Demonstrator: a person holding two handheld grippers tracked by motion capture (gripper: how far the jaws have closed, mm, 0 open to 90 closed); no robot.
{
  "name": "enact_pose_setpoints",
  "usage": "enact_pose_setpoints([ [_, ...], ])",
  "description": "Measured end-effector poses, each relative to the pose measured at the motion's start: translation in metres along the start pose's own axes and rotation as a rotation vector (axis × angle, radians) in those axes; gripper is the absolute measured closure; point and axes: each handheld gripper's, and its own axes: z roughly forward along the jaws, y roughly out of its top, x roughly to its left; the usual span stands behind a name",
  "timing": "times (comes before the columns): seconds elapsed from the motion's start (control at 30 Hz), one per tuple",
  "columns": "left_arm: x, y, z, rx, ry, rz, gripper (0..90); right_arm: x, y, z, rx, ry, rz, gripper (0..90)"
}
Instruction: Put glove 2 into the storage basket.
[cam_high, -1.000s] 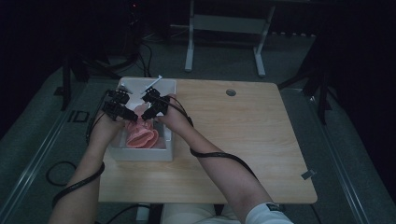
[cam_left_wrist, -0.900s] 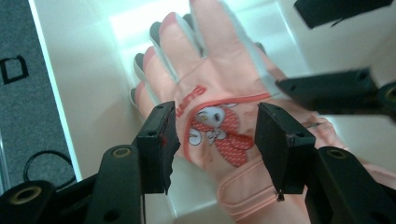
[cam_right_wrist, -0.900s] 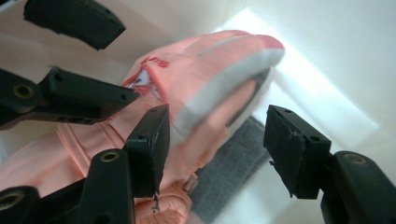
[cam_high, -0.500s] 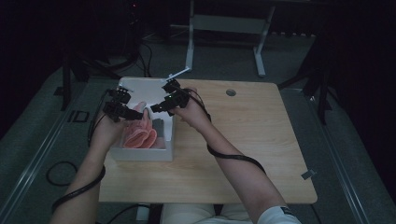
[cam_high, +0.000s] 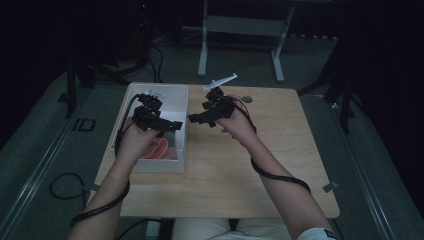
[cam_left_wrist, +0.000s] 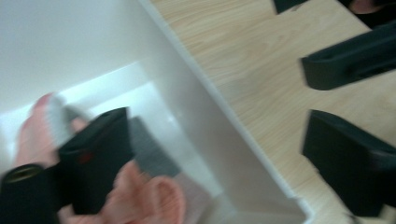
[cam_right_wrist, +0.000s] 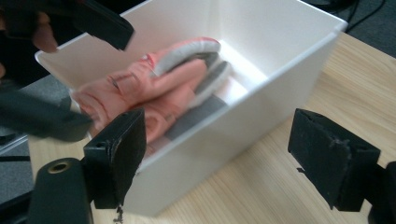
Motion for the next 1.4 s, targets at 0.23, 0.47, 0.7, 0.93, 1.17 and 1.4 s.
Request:
enact_pose_setpoints([
  [0.23,-0.036,0.008,0.013,-0.016,-0.048,0.106,1.1,-0.018,-0.025,-0.022,-0.008,-0.040,0.010,19.3],
  [0.47,-0.079,0.009,0.023,-0.021,-0.108,0.216,1.1,-0.031,-0.049,-0.035,-0.004,-0.063,0.037,19.3],
  [0.7,-0.109,0.005,0.036,-0.041,-0.183,0.269,1.1,-0.035,-0.073,-0.046,-0.003,-0.080,0.038,19.2],
  [0.93,-0.133,-0.005,0.058,-0.034,-0.210,0.330,1.1,-0.037,-0.096,-0.053,-0.007,-0.086,0.057,19.2],
  [1.17,-0.144,-0.016,0.073,-0.049,-0.224,0.363,1.1,-0.040,-0.123,-0.062,-0.004,-0.106,0.047,19.0],
  [1.4,-0.153,-0.031,0.089,-0.054,-0.258,0.386,1.1,-0.046,-0.155,-0.066,0.017,-0.119,0.036,18.0],
])
